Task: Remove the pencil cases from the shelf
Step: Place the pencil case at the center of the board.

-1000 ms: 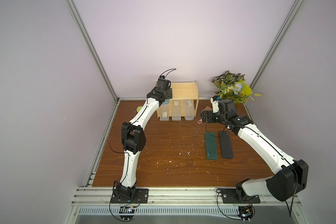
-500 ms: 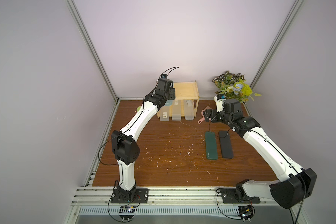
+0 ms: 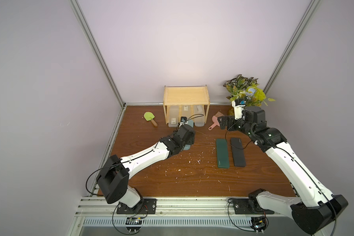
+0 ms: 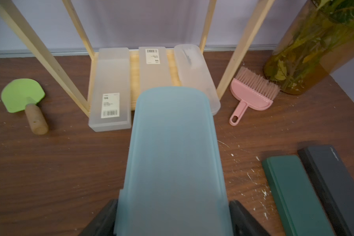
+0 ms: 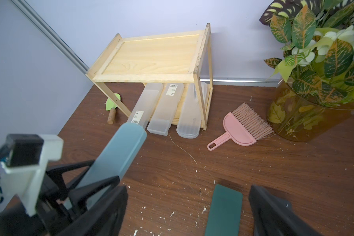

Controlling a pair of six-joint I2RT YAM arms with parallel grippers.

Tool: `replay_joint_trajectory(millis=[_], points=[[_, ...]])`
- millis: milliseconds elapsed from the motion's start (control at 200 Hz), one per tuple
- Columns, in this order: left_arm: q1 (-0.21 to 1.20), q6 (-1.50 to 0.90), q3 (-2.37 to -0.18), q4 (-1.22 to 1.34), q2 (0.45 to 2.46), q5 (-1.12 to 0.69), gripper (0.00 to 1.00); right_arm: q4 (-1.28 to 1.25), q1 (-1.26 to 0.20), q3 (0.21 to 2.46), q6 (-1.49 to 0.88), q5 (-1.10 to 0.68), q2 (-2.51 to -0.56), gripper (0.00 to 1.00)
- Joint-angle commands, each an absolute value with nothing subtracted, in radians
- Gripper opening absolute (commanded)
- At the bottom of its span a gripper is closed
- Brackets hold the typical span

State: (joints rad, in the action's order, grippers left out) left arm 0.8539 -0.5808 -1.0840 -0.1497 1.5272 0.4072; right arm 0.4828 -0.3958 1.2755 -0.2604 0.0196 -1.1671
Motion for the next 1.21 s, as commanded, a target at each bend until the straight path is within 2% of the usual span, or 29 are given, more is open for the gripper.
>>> replay_joint_trajectory(millis=[0, 150, 310, 776, 1201], points=[[0.953, -0.682, -1.060, 0.004, 1.584, 0.485, 0.74, 0.479, -0.391, 1.245, -0.251, 0.010, -1.139, 0.99], [1.000, -0.749, -0.995, 0.177, 1.699, 0.481, 0.75, 0.474, -0.390, 1.210, -0.259, 0.010, -1.116, 0.99], [1.016, -0.775, -1.000, 0.241, 1.774, 0.484, 0.75, 0.490, -0.390, 1.198, -0.238, 0.039, -1.112, 0.99], [1.088, -0.922, -1.154, 0.179, 1.978, 0.539, 0.77, 0.520, -0.382, 1.195, -0.207, 0.026, -1.125, 0.99], [1.101, -0.945, -1.204, 0.147, 2.075, 0.496, 0.78, 0.540, -0.367, 1.176, -0.175, 0.018, -1.104, 0.99]])
